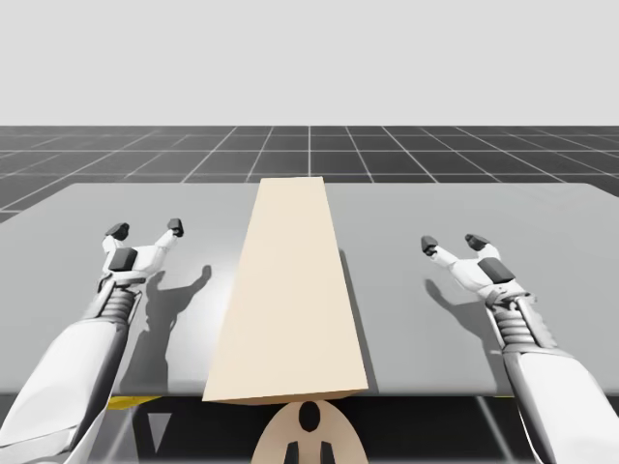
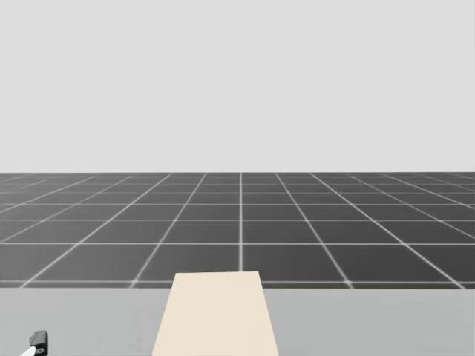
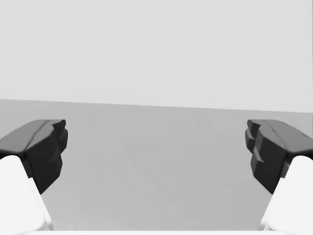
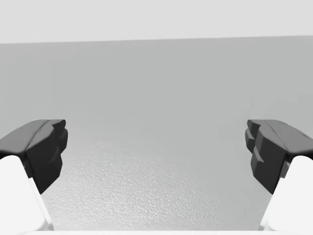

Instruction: Retrieve the object from inside the box.

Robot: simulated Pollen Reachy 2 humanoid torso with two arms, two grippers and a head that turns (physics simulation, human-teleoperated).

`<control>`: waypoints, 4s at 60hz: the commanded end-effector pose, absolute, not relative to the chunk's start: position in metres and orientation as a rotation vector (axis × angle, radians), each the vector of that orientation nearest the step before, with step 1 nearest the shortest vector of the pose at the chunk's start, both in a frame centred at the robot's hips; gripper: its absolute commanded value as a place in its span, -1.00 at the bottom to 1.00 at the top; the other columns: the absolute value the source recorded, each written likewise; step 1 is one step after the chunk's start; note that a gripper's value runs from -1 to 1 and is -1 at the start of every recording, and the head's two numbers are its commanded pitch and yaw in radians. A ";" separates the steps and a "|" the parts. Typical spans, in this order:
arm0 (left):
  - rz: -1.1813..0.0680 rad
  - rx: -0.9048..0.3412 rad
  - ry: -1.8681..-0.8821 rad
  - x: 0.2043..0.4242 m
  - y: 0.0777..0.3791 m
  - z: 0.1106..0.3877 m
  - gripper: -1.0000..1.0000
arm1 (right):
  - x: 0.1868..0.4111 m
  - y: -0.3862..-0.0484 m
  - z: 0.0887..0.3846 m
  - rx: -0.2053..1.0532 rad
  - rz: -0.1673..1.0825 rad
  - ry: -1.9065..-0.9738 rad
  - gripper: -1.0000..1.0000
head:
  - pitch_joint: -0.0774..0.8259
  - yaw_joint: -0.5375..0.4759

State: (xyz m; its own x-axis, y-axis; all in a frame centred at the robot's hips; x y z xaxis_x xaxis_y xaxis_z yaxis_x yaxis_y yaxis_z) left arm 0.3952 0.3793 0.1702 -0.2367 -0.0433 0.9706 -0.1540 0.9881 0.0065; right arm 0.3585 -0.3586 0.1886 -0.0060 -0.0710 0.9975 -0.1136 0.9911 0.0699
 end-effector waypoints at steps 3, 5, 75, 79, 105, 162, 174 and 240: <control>0.096 0.144 -1.794 0.396 0.379 0.169 -1.00 | 0.357 -0.358 0.189 0.108 0.027 -1.566 -1.00 | -0.85 0.08; 0.087 0.122 -1.751 0.398 0.378 0.167 -1.00 | 0.358 -0.358 0.189 0.130 0.040 -1.566 -1.00 | -0.85 0.08; -0.976 -0.499 -1.492 0.330 0.237 0.154 -1.00 | 0.328 -0.295 0.182 0.407 0.718 -1.608 -1.00 | -0.85 0.04; -0.971 -0.546 -1.469 0.335 0.230 0.152 -1.00 | 0.328 -0.295 0.181 0.404 0.721 -1.609 -1.00 | -0.84 0.04; -1.008 -0.643 -1.315 0.378 0.186 0.129 -1.00 | 0.325 -0.291 0.182 0.395 0.740 -1.626 -1.00 | -0.81 0.03; -1.082 -0.711 -1.158 0.388 0.178 0.105 1.00 | 0.325 -0.288 0.181 0.367 0.742 -1.644 -1.00 | -0.75 0.00; -0.992 -0.650 -1.213 0.388 0.231 0.118 1.00 | 0.325 -0.289 0.182 0.367 0.734 -1.649 -1.00 | -0.75 0.00; -0.751 -0.288 -1.600 0.391 0.380 0.300 1.00 | 0.325 -0.293 0.184 0.362 0.734 -1.667 -1.00 | -0.79 -0.01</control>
State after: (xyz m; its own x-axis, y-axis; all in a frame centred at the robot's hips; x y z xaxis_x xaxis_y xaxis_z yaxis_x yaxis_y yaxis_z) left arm 0.3801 0.3797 0.2494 -0.1031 -0.2131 0.9716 0.6182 0.7515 0.2304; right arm 0.3246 -0.2928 0.1843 -0.2323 0.1525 0.9606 -0.6052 0.7505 -0.2655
